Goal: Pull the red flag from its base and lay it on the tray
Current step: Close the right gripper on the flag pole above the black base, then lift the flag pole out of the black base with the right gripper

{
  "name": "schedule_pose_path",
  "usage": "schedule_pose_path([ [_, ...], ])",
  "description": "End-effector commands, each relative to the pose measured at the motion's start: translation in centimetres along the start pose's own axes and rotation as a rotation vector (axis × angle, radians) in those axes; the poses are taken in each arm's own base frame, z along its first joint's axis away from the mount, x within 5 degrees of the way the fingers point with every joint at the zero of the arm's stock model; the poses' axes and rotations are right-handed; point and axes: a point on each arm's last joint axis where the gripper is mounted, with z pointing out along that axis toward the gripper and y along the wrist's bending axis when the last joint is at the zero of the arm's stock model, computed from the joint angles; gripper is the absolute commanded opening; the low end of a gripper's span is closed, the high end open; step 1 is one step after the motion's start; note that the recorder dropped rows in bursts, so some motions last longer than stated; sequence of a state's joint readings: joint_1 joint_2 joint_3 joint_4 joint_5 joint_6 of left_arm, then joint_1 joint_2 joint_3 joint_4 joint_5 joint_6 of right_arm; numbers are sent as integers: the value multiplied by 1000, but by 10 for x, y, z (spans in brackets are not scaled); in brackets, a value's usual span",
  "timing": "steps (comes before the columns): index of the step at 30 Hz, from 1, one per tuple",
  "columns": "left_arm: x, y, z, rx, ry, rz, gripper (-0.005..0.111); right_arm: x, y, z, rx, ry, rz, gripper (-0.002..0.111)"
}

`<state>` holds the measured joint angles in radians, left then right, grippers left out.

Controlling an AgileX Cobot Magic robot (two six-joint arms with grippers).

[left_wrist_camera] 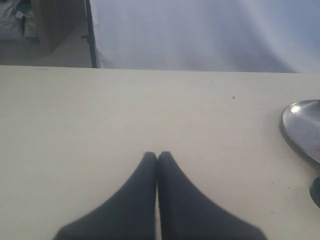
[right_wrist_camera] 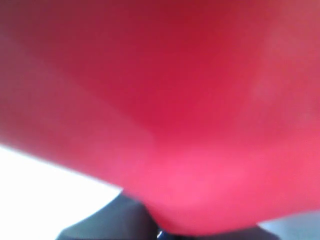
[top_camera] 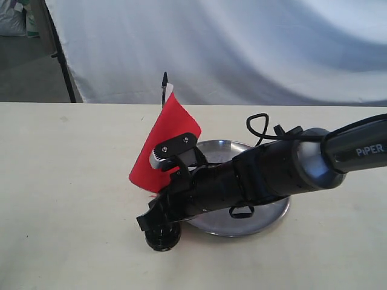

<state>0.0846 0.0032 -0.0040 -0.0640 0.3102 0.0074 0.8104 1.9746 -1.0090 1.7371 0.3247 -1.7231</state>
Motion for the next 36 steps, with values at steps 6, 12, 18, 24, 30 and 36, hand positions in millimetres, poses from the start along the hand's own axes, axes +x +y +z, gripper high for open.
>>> schedule_pose_path([
  [6,1,0,0,-2,-4,-8,0,10,-3,13,-31,33,56,0],
  [12,1,0,0,-2,-4,-8,0,6,-1,8,-32,17,57,0],
  [18,1,0,0,-2,-4,-8,0,-14,7,-15,-36,-58,48,0],
  [24,1,0,0,-2,-4,-8,0,-31,14,-36,-30,-126,58,0],
  [30,1,0,0,-2,-4,-8,0,-38,17,-46,-34,-156,60,0],
  [36,1,0,0,-2,-4,-8,0,-36,6,-46,82,-147,84,0],
])
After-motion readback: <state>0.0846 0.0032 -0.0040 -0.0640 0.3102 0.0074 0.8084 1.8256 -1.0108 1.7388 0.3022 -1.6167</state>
